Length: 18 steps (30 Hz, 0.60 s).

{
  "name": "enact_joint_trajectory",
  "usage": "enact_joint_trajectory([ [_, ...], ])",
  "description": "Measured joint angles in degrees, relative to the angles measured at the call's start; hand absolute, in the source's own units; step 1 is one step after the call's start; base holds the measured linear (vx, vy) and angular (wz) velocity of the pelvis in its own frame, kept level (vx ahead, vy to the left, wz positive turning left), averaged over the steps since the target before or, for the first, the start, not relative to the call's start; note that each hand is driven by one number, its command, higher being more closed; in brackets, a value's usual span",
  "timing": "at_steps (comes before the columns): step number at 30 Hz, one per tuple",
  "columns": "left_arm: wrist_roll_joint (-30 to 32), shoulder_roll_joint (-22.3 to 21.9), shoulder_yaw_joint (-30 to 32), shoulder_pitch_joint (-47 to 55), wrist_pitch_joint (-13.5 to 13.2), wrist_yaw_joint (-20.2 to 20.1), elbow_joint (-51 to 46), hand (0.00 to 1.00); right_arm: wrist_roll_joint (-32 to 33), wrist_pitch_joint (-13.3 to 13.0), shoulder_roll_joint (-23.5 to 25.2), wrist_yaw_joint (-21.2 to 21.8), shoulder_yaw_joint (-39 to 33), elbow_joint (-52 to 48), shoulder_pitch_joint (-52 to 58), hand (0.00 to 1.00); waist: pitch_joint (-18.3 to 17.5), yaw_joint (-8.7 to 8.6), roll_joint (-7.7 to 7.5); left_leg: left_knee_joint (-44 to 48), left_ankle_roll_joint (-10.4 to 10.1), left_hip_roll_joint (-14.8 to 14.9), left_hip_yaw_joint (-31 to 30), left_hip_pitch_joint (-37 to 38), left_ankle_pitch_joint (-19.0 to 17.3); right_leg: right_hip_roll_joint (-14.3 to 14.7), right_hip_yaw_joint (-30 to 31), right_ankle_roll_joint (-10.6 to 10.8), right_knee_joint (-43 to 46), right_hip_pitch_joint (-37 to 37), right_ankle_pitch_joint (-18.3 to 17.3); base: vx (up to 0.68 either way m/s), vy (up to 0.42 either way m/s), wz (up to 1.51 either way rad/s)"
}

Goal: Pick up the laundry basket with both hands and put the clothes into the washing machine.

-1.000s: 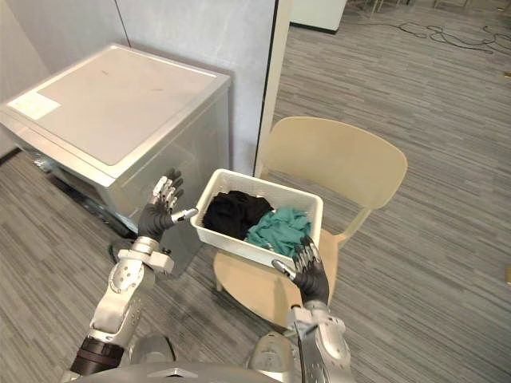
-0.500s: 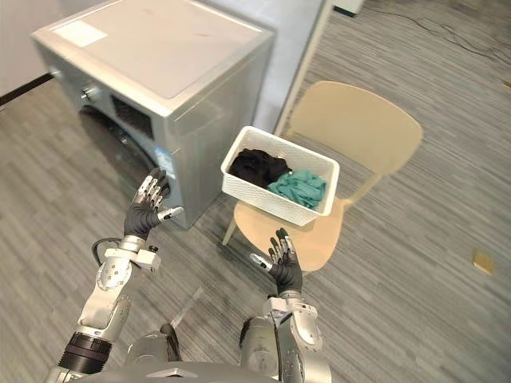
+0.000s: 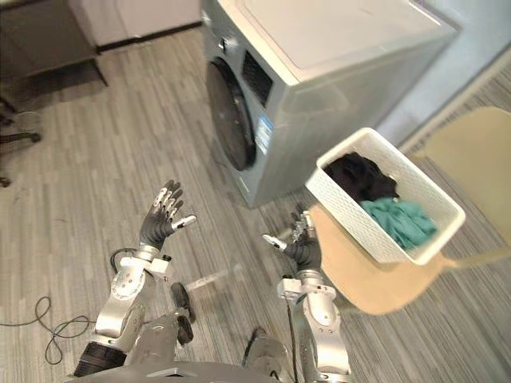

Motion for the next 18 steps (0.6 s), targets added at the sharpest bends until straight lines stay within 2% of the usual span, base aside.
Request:
enact_joint_trajectory([
  [1, 0.01, 0.09, -0.06, 0.05, -0.01, -0.04, 0.88, 0.00, -1.61, -0.01, 0.12, -0.21, -1.76, 0.91, -0.84, 0.00, -0.25, -0.04, 0.49, 1.51, -2.42, -0.45, 0.52, -1.10, -1.83, -1.17, -1.52, 0.23, 0.03, 0.41, -0.15, 0.03, 0.105, 0.79],
  [2, 0.01, 0.22, -0.19, -0.14, 0.00, -0.04, 1.57, 0.00, -2.06, -0.05, 0.17, -0.33, -2.58, 1.81, -1.40, 0.00, -0.24, -0.33, 0.46, 2.72, -3.59, -0.44, 1.37, -1.71, -3.78, -2.25, -2.57, 0.31, -0.48, 0.78, -0.11, 0.07, 0.209, 0.88],
  [3, 0.05, 0.81, 0.35, -0.32, 0.03, 0.08, 3.58, 0.00, -3.00, 0.02, 0.10, -0.86, -5.16, 5.07, -3.42, 0.00, -0.41, -0.55, 0.96, 5.01, -1.66, 0.02, 2.36, -2.81, -3.46, -3.91, -4.53, 0.99, -0.99, 1.26, -0.57, 0.08, 0.176, 0.68],
  [4, 0.06, 0.66, 0.19, -0.35, 0.11, 0.14, 4.54, 0.00, -3.42, 0.07, 0.14, -1.48, -6.47, 5.79, -3.81, 0.00, -0.54, -0.85, 1.47, 5.03, -1.10, 0.26, 3.52, -2.93, -2.68, -3.79, -5.41, 1.53, -1.05, 1.81, -0.83, 0.11, 0.165, 0.87],
  [5, 0.07, 0.68, 0.07, -0.43, 0.41, 0.16, 6.30, 0.00, -3.92, 0.20, 0.28, -2.85, -8.80, 7.02, -4.05, 0.00, -0.50, -1.67, 1.52, 5.11, 0.15, -0.75, 3.97, -2.74, -0.65, -4.93, -7.15, 2.62, -1.41, 3.57, -1.43, 0.15, 0.118, 0.84],
  [6, 0.07, 0.75, 0.05, -0.45, 0.56, 0.12, 7.53, 0.00, -4.19, 0.26, 0.27, -3.53, -11.29, 7.21, -3.94, 0.00, -0.57, -1.95, 1.07, 5.92, 0.39, -2.92, 3.47, -2.80, -0.78, -6.78, -8.91, 3.07, -2.08, 5.13, -1.70, 0.18, 0.141, 0.75],
  [7, 0.07, 0.77, 0.06, -0.47, 0.60, 0.12, 7.74, 0.00, -4.20, 0.25, 0.26, -3.77, -11.79, 7.20, -3.98, 0.00, -0.55, -2.02, 0.90, 6.18, 0.61, -3.34, 3.33, -2.91, -0.95, -7.16, -9.14, 3.13, -2.20, 5.43, -1.75, 0.26, 0.218, 0.60],
  [8, 0.21, 0.92, 0.05, -0.50, 1.13, 0.02, 8.11, 0.00, -4.30, 0.29, 0.29, -4.55, -14.32, 7.25, -4.04, 0.00, -0.35, -2.48, 0.32, 8.10, 2.26, -5.58, 2.92, -2.69, -2.95, -9.33, -10.62, 3.12, -1.81, 7.37, -1.77, 0.31, 0.216, 0.63],
  [9, 1.20, 0.83, 0.03, -1.12, 1.34, -0.14, 10.12, 0.00, -4.42, 0.38, 0.02, -5.28, -17.35, 7.54, -4.35, 0.00, -0.14, -3.59, -0.05, 10.01, 4.09, -8.32, 1.87, -1.39, -6.03, -13.77, -8.54, -1.34, 10.32, 4.97, -0.36, 0.34, 0.236, 0.74],
  [10, 1.23, 1.01, 0.04, -1.25, 1.62, -0.20, 10.88, 0.00, -4.54, 0.36, 0.03, -5.38, -18.07, 8.03, -4.60, 0.00, 0.15, -4.33, -0.39, 10.12, 4.54, -9.40, 1.47, -0.01, -6.99, -15.79, -6.71, -6.30, 16.90, 2.88, 1.24, 0.39, 0.250, 0.67],
  [11, 1.65, 1.73, 0.28, -1.27, 1.85, -0.28, 11.39, 0.00, -4.84, 0.25, 0.04, -5.49, -18.69, 9.99, -5.43, 0.00, 0.46, -5.66, -0.50, 10.18, 4.75, -10.38, 1.12, 3.23, -9.00, -17.68, -1.43, -13.38, 27.96, -1.11, 4.88, 0.34, 0.219, 0.35],
  [12, 1.96, 2.04, 0.51, -1.27, 1.89, -0.29, 11.41, 0.00, -4.81, 0.22, 0.04, -5.45, -18.58, 11.07, -5.86, 0.00, 0.47, -5.84, -0.51, 10.18, 4.45, -10.38, 0.98, 4.33, -9.53, -17.29, 0.86, -12.48, 31.56, -3.21, 4.41, 0.42, 0.223, 0.06],
  [13, 2.35, 3.18, 1.43, -1.27, 1.86, -0.34, 11.41, 0.00, -4.72, 0.22, 0.06, -5.24, -17.84, 13.17, -6.86, 0.00, 0.51, -5.83, -0.44, 9.11, 4.19, -10.16, 0.97, 6.87, -10.45, -15.35, 3.20, -9.69, 35.80, -7.66, 2.64, 0.40, 0.172, -0.18],
  [14, 2.34, 4.03, 2.11, -1.31, 1.85, -0.34, 11.49, 0.00, -4.70, 0.22, 0.09, -5.08, -17.21, 14.11, -7.48, 0.00, 0.56, -5.90, -0.36, 7.90, 3.79, -10.05, 1.11, 8.55, -10.67, -13.52, 3.52, -8.04, 35.14, -10.03, 1.63, 0.47, 0.168, -0.32],
  [15, 2.34, 4.78, 3.06, -1.28, 1.84, -0.65, 11.66, 0.00, -4.70, 0.18, 0.12, -4.78, -16.63, 14.25, -7.89, 0.00, 0.63, -5.90, -0.25, 6.41, 3.96, -9.96, 1.73, 10.33, -10.52, -11.00, 3.44, -6.15, 30.98, -12.86, 0.52, 0.38, 0.112, -0.25],
  [16, 2.34, 5.06, 3.40, -1.32, 1.83, -0.79, 12.02, 0.00, -4.70, 0.16, 0.12, -4.74, -16.51, 14.35, -8.14, 0.00, 0.72, -5.99, -0.13, 5.86, 3.93, -9.96, 1.85, 11.04, -10.52, -9.78, 3.23, -5.52, 27.96, -13.79, 0.17, 0.37, 0.069, -0.20],
  [17, 2.30, 5.34, 4.05, -1.34, 1.84, -1.13, 12.62, 0.00, -4.72, 0.14, 0.04, -4.72, -16.52, 15.16, -9.01, 0.00, 1.08, -6.48, 0.29, 4.89, 3.84, -9.86, 1.87, 12.46, -10.56, -7.16, 3.39, -4.58, 20.09, -15.51, 0.00, 0.41, 0.033, -0.08],
  [18, 2.29, 5.31, 4.30, -1.44, 1.81, -1.26, 13.39, 0.00, -4.75, 0.16, -0.16, -4.73, -16.53, 16.17, -9.90, 0.00, 1.54, -7.01, 0.74, 4.37, 3.07, -9.51, 1.86, 13.61, -11.01, -4.42, 4.78, -2.93, 10.92, -16.53, 1.46, 0.41, 0.013, -0.04],
])
